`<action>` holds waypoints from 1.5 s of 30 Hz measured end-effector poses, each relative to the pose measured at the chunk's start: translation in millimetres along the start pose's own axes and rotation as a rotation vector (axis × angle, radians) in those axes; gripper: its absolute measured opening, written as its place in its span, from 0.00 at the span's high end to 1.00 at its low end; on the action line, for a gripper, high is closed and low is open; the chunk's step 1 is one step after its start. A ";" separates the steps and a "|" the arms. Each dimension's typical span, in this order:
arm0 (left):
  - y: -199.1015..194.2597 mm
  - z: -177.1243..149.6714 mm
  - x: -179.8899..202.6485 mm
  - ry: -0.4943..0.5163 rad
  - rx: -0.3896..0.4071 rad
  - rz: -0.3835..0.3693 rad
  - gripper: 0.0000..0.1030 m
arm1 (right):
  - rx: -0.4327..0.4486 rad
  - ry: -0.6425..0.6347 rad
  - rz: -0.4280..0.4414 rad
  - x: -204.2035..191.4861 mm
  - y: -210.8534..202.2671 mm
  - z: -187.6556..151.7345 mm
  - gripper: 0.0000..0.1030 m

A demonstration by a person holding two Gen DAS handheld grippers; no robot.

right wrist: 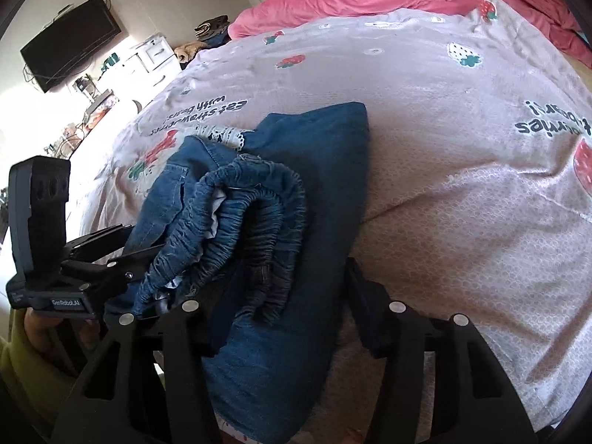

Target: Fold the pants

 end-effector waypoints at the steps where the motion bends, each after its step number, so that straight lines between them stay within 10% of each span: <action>1: 0.1 -0.2 0.3 0.000 0.000 -0.002 0.34 | 0.001 0.003 0.005 0.3 0.2 0.2 0.50; 11: -6.9 9.2 10.1 -0.015 0.038 -0.052 0.52 | 0.044 -0.077 0.048 -19.2 -2.3 8.5 0.73; 34: 14.4 102.9 -12.7 0.022 0.121 0.010 0.53 | 0.142 -0.141 -0.010 -19.6 20.5 112.6 0.74; 45: 37.0 78.7 -33.9 -0.037 0.049 0.063 0.29 | 0.026 0.024 -0.099 21.5 49.0 86.5 0.44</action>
Point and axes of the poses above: each gripper's, at about its wrist camera, not at the fingertips, and y roughly the way its jaws point, x to its right, z to its top, the point moved 6 cm from there along y, roughly the way its jaws point, and after that the axes turned 1 degree about -y, right-handed, at the moved point
